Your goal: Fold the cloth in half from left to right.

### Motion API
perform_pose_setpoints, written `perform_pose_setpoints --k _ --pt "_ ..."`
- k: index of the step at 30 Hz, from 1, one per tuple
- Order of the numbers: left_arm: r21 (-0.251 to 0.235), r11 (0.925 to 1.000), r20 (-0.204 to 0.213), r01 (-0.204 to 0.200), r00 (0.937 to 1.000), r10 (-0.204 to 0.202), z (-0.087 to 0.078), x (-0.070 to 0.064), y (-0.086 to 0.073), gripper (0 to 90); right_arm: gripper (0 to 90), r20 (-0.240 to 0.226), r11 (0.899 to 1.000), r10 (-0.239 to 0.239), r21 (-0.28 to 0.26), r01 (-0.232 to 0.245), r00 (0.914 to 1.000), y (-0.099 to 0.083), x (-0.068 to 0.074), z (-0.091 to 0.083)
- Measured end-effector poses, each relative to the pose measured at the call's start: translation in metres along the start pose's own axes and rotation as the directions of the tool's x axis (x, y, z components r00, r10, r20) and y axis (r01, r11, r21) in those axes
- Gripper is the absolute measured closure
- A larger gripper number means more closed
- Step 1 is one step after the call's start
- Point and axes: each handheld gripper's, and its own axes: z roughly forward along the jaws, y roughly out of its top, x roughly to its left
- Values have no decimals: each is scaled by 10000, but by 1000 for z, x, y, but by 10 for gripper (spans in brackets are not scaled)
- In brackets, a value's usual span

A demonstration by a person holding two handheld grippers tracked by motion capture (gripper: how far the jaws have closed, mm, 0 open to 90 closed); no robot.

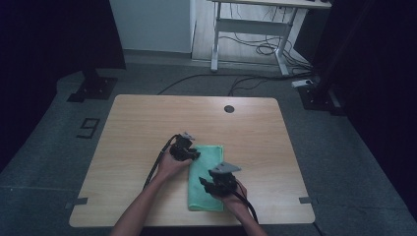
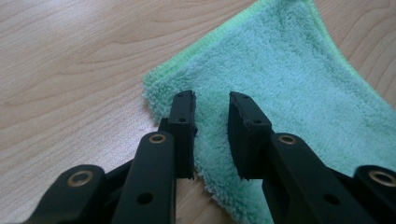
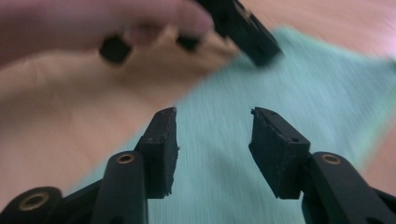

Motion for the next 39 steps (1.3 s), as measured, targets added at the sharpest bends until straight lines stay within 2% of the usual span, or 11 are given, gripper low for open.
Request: perform_pose_setpoints --k 2,3,7,11,15,23,28,30,31,33,39 --pt "-7 10000 67 25 10000 -25 0 1 -1 718 483 140 9994 -238 256 234 9996 14 0 21" --pt "-80 9999 149 123 9998 -122 0 2 -1 719 470 223 9976 -352 602 338 9991 21 -3 44" --pt "-103 9996 252 265 9993 -263 0 4 -2 722 442 259 9921 -344 1219 310 9991 18 -3 67" --pt "-135 9995 306 295 9991 -291 -1 5 -2 727 425 79 9923 -577 1105 565 9983 9 7 58" --pt "-128 9994 290 333 9990 -329 -1 5 -2 728 405 -245 9882 -1187 945 1205 9926 -13 30 37" --pt "-121 9989 205 460 9987 -457 0 4 -2 728 393 -585 9861 -1464 711 1504 9875 -41 57 9" --pt "-93 9989 230 463 9987 -461 0 3 -1 719 390 -771 9910 -1158 578 1204 9903 -43 54 7" --pt "-104 9993 229 371 9991 -368 0 2 -1 686 387 -971 9944 -850 551 906 9916 -41 51 6" --pt "-80 9997 139 219 9997 -218 -1 0 -1 650 412 -978 9987 -423 252 450 9943 -38 44 1" --pt "-140 9998 -1 119 9999 -119 -2 -2 -1 635 416 -928 9988 -402 228 425 9949 -37 42 -1" --pt "-753 9971 -303 73 9995 -96 -21 1 1 574 420 -364 9996 -184 -223 176 9992 -26 15 -15"
